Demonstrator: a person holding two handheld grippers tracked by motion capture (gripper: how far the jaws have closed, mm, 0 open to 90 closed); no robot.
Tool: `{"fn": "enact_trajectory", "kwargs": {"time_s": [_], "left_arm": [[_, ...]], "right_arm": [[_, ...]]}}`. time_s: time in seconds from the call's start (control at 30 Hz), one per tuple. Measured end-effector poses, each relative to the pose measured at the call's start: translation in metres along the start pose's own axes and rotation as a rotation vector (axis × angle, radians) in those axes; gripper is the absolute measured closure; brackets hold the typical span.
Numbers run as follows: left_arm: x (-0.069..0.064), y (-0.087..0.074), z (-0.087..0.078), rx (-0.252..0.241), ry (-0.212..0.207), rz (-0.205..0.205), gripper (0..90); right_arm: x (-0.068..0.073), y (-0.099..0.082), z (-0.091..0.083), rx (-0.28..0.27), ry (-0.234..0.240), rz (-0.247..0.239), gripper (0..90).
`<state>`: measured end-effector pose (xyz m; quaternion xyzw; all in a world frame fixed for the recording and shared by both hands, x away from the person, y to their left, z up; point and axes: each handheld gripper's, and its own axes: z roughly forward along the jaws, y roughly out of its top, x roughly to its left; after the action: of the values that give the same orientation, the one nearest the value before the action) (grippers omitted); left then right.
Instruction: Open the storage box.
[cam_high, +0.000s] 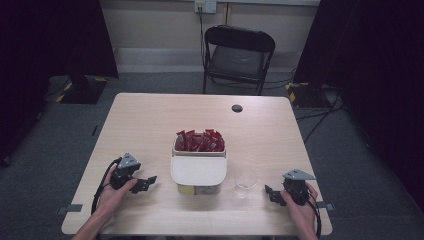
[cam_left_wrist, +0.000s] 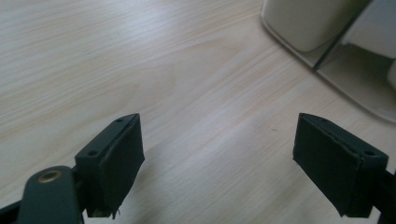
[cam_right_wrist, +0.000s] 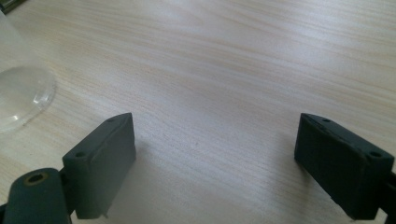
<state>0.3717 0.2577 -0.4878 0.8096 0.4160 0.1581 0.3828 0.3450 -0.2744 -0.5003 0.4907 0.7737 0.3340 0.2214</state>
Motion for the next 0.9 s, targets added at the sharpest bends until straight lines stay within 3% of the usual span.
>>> {"fn": "enact_trajectory", "kwargs": {"time_s": [0.1,0.23,0.43,0.9], "left_arm": [[-0.003,0.001,-0.001,-0.001,-0.011,0.008,16.0],[-0.009,0.004,-0.003,-0.035,-0.071,0.014,15.8],[-0.015,0.006,-0.003,-0.030,-0.080,0.030,16.3],[-0.033,0.013,-0.004,-0.046,-0.144,0.052,18.0]], "right_arm": [[0.000,0.000,0.000,0.000,0.000,0.000,12.1],[0.000,0.000,0.000,0.000,0.000,0.000,12.1],[0.000,0.000,0.000,0.000,0.001,-0.001,11.9],[-0.001,0.000,0.000,0.001,0.006,-0.004,11.6]]}}
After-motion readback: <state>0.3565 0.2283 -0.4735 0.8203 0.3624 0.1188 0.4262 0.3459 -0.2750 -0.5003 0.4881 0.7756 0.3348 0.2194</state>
